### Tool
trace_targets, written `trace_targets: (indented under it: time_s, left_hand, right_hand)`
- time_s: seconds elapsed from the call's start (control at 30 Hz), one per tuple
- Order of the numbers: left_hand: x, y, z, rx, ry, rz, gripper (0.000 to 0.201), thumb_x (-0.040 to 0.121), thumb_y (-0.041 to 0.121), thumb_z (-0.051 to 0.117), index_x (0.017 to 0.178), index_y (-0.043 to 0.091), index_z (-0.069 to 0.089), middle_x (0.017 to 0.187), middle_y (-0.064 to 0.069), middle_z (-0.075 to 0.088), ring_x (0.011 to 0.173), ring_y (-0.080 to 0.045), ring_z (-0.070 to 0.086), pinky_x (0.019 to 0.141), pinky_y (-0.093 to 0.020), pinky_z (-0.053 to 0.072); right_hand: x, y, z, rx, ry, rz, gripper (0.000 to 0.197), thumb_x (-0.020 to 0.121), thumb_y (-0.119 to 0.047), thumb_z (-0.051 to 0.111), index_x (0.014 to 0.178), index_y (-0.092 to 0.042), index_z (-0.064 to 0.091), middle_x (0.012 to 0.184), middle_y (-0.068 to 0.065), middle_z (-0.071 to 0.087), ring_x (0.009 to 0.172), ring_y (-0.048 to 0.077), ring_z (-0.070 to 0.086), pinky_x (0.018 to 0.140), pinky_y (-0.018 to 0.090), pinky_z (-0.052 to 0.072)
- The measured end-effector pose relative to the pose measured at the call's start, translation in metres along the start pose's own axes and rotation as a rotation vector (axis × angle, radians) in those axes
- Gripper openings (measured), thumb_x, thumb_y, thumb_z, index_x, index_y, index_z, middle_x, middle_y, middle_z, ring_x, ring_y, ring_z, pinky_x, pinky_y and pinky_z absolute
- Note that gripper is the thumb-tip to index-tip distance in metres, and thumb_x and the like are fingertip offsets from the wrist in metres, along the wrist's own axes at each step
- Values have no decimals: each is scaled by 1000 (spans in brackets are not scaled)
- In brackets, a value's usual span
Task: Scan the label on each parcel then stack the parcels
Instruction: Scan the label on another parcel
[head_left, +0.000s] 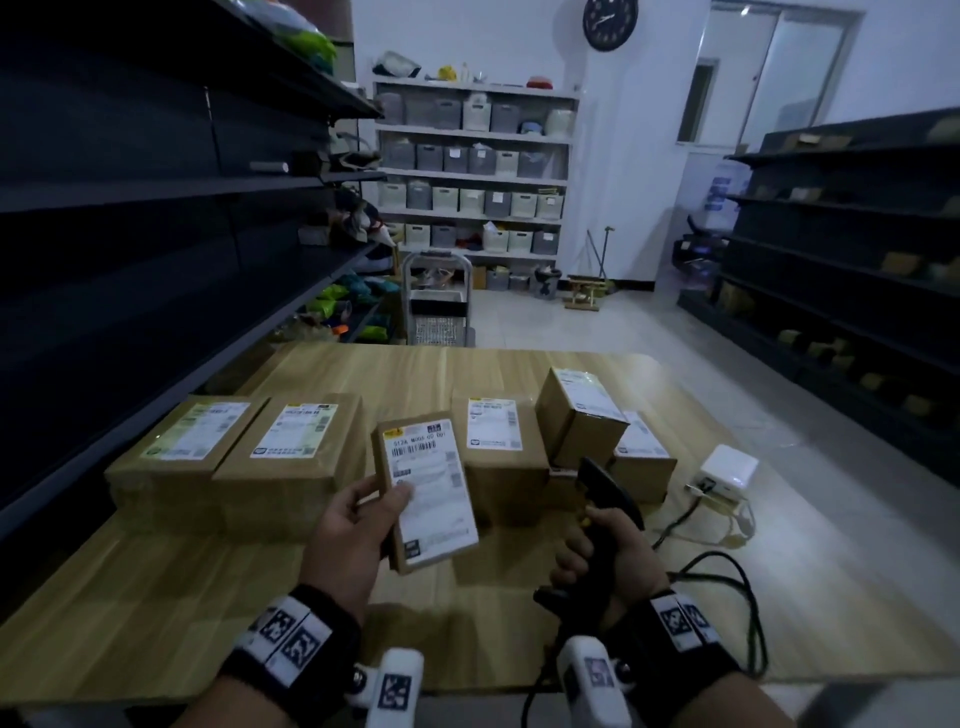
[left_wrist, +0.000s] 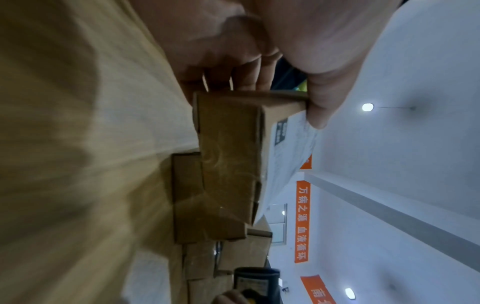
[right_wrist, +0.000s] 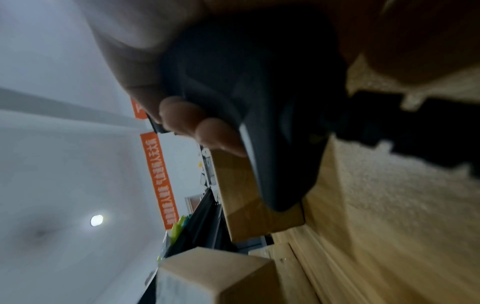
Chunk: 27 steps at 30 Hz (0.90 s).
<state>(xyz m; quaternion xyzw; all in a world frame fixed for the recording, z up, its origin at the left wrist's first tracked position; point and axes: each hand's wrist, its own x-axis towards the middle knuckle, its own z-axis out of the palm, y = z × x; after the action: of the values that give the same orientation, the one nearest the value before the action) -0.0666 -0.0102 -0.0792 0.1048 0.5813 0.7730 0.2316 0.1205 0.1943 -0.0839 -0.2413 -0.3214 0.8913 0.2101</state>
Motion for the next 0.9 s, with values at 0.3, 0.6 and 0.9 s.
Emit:
trace_targets:
  time_s: [0.3,0.6,0.9]
  left_hand:
    - [39,71,81,133,-141,-43,39,101,34,80,120,0,75,107,-17,87,101,-39,84,91,-51,67]
    - [102,78,148,483,-107,-168,58,87,51,91,104,-3,78,79,-15,84,69,-37,81,72,-59,69]
    - [154,55,146,600,-86,-129,71,74,69,84,102,3,81,94,-17,86,88,-44,84,85,-68,67]
  right_hand:
    - [19,3,-15,228,16,-45,19,87,-27,62,76,-14,53,59,3,39,47,19,42,48,34,42]
    - [22,0,-17,204,68,-30,21,98,-29,57,99,-10,64,60,5,40,47,21,41,51,31,40]
    - [23,2,-18,273,63,-26,20,88,-26,64,98,-9,61,58,5,39,44,20,41,49,30,39]
